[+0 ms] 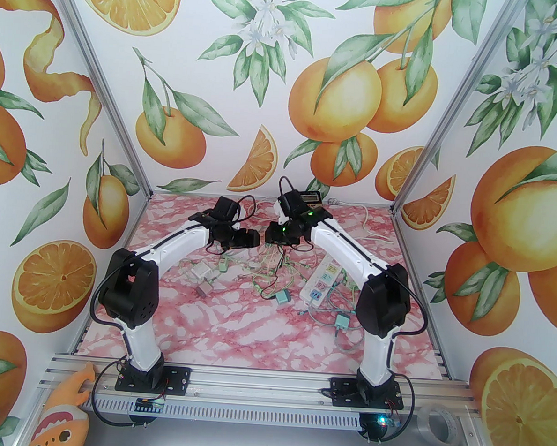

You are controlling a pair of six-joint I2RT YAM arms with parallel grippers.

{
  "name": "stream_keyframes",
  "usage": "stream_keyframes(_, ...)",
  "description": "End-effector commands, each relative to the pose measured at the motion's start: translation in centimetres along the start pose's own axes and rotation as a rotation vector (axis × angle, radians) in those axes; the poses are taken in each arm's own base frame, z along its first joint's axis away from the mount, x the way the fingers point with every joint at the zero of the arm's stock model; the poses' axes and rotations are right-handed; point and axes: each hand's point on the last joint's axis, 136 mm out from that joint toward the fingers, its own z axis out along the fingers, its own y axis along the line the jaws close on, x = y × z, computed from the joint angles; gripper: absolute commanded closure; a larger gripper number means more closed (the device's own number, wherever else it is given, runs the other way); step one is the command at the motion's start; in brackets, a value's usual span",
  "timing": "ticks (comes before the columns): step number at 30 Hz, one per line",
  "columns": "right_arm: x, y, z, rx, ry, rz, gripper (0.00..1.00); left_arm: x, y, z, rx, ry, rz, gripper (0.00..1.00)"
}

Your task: Pull the plug off the socket

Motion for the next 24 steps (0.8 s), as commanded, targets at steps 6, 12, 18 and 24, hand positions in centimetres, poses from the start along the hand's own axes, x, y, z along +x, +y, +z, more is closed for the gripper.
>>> stream_keyframes(6,6.0,1.8,0.4,-0.025,0.03,0.01,0.74,1.8,-0.1,-2.0,0.055,-0.05,0.013,0.23)
stream_keyframes(12,10.2,0.9,0.8,-0.012,0.041,0.054,0.74,5.0,0.7,-2.2,0.046,-0.005,0.072,0.23)
stream_keyframes(18,16.2,-0.9,1.1,0.026,0.063,0.116,0.73,10.4,0.3,-2.1,0.054,0.076,0.196,0.23)
stream_keyframes(24,17.1,-1.3,1.2,0.053,0.036,0.108,0.57,11.0,0.0,-3.0,0.071,0.065,0.197,0.19)
